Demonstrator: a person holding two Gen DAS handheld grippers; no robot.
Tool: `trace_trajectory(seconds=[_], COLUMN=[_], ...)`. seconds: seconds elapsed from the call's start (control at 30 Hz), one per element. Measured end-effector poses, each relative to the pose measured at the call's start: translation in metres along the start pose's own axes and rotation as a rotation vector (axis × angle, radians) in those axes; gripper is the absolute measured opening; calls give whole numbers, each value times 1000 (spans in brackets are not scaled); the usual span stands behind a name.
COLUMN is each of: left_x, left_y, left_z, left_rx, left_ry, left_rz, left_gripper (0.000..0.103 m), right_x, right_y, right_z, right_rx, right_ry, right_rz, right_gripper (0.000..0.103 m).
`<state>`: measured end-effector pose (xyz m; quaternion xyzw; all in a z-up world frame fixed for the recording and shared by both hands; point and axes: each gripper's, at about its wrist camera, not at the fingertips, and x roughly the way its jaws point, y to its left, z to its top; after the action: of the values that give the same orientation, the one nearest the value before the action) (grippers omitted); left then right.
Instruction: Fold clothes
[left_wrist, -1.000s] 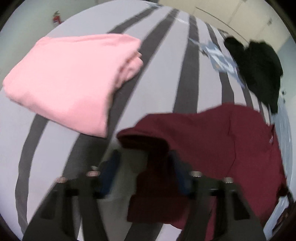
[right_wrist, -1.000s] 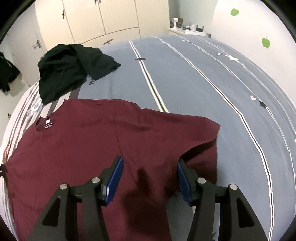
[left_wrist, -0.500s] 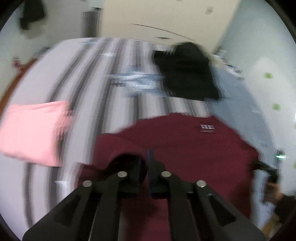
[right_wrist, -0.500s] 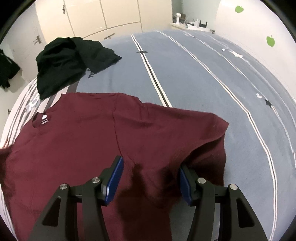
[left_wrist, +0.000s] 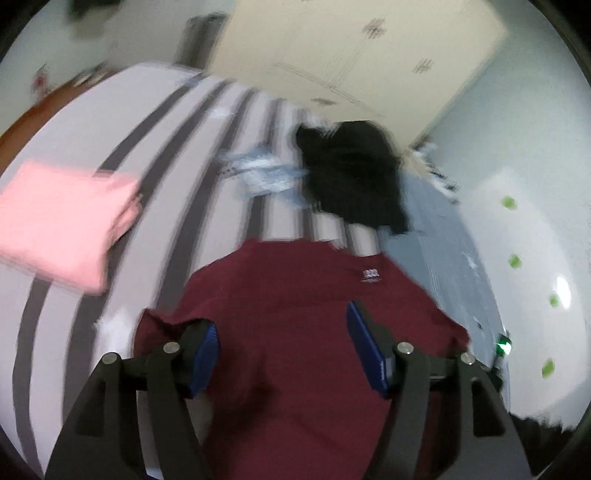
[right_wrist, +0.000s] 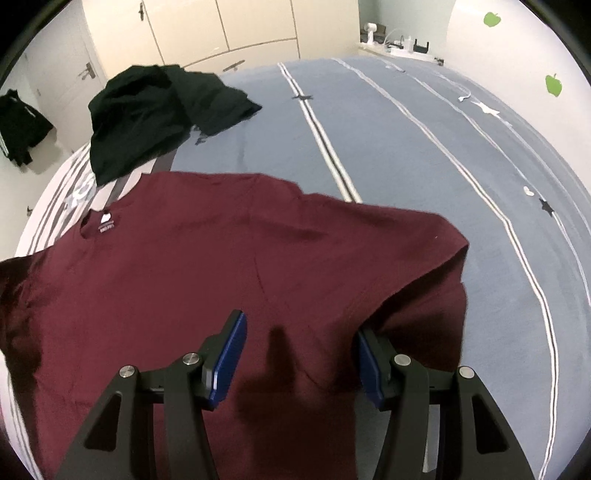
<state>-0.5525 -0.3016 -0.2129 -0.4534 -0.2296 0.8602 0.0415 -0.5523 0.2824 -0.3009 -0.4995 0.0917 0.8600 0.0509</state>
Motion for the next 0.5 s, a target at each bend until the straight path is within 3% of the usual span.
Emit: trace_trajectory(seconds=[0.1, 0.17, 0.37, 0.5], left_x=[-4, 0, 34, 55], left_y=[47, 75, 117, 120], left_z=[-10, -14, -20, -15], left_rx=[-69, -132, -213, -198], left_ry=[9, 36, 149, 150], left_rz=[127, 165, 154, 170], left_gripper=[63, 63, 63, 63], right_x=[2, 5, 11, 15], right_y=[1, 0, 6, 10], right_z=[0, 0, 6, 5], right_rx=[3, 7, -14, -22], right_ry=[1, 5, 11, 15], right_rz=[-5, -10, -29, -41], right_gripper=[52, 52, 52, 52])
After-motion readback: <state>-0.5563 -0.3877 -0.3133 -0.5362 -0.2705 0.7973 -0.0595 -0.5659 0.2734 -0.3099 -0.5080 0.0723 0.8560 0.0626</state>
